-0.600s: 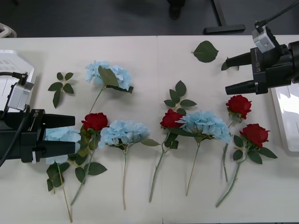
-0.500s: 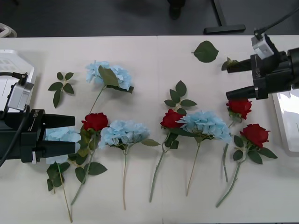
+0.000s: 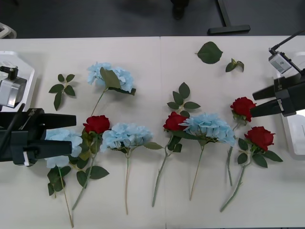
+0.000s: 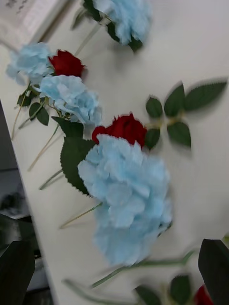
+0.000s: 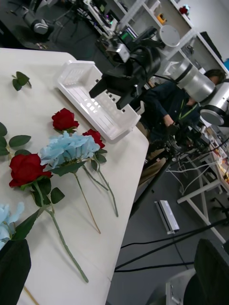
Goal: Place the red flowers into the right box and the blue flowers into the left box. If a person shows an open palm, hand one flower to the person first, then continue sorting.
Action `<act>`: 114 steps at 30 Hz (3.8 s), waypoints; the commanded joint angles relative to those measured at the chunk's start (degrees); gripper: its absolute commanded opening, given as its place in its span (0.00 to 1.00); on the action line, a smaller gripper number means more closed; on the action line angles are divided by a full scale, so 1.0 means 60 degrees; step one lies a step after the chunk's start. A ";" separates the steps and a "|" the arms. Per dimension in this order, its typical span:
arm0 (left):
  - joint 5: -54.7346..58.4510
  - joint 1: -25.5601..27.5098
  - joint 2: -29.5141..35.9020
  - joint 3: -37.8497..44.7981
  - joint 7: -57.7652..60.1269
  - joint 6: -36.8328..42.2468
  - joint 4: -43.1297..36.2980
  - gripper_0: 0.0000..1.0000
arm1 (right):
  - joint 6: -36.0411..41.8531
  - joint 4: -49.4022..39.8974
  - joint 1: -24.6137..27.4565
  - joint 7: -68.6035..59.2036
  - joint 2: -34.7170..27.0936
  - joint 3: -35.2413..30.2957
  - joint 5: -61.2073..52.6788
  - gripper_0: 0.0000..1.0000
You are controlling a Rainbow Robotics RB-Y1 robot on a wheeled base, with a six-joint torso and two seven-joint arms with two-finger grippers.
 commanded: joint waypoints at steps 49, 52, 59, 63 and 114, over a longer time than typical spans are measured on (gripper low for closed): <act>-1.4686 0.1661 -0.2950 0.0963 1.3892 0.1681 -0.0819 1.00 | -0.2336 -0.4576 0.5805 -1.3156 0.2567 -0.1503 0.9161 1.00; -1.5140 0.1456 -0.3082 0.0670 1.4024 0.1681 -0.0702 1.00 | -0.2087 -0.4327 0.5468 -1.3156 0.2816 -0.1444 0.9322 1.00; -1.5316 0.0928 -0.3331 -0.0194 1.4067 0.0802 0.0250 1.00 | -0.2102 -0.3551 0.4794 -1.3156 0.2992 -0.1049 0.9703 1.00; -1.5462 0.0723 -0.3418 -0.0473 1.4038 0.0480 0.0616 1.00 | -0.2307 -0.3141 0.4530 -1.3171 0.3007 -0.0741 0.9835 1.00; -1.7777 -0.0654 -0.4136 -0.1908 1.4434 0.0495 0.2096 0.00 | -0.2629 -0.2789 0.3915 -1.3332 0.3490 0.0196 1.1871 0.22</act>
